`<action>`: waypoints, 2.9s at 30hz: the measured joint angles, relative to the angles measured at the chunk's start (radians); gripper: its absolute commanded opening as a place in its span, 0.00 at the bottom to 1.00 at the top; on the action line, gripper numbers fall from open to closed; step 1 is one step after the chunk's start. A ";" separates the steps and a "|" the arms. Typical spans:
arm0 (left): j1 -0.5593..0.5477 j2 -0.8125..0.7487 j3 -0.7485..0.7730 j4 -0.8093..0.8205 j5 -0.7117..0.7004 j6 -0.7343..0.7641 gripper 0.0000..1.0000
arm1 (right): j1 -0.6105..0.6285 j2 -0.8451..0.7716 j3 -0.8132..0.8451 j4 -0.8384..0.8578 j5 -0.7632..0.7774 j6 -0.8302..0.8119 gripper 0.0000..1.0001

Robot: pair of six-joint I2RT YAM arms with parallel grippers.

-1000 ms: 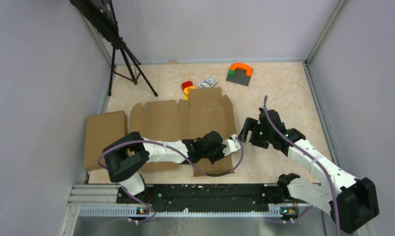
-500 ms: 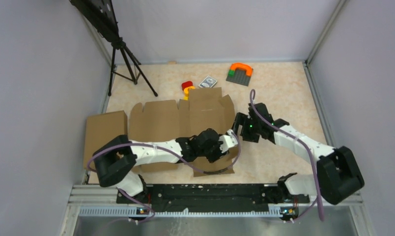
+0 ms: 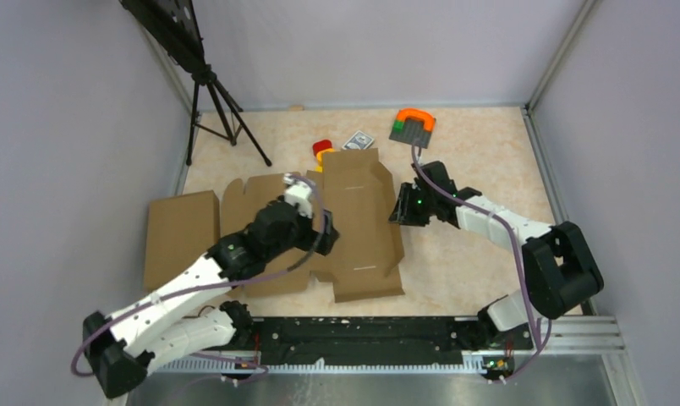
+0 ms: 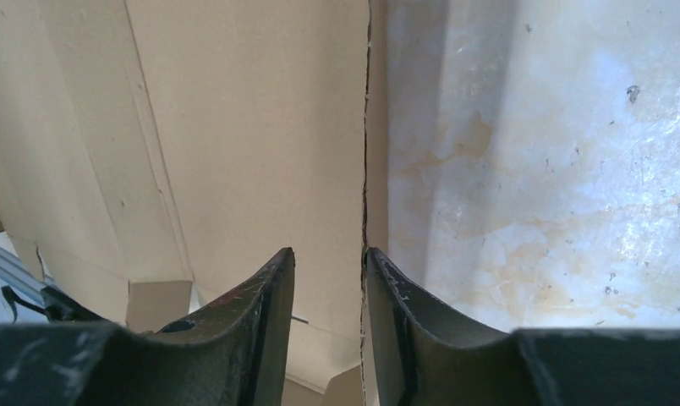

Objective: Fold the paper box

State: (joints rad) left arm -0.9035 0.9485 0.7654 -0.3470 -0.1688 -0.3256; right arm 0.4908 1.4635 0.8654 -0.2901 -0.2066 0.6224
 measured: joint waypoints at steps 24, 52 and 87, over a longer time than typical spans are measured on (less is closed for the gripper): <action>0.858 0.282 0.178 -0.267 0.377 -0.114 0.99 | 0.005 0.094 0.080 -0.048 -0.002 -0.120 0.42; 1.027 0.171 0.092 -0.372 0.344 -0.098 0.96 | -0.140 0.135 0.103 -0.178 0.120 -0.237 0.00; 1.072 0.475 0.083 -0.167 0.749 -0.117 0.41 | -0.140 0.134 0.103 -0.173 0.050 -0.255 0.00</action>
State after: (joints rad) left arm 0.1680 1.4239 0.8482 -0.5144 0.5800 -0.4427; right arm 0.3511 1.5978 0.9688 -0.4629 -0.1570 0.3672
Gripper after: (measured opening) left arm 0.420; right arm 0.008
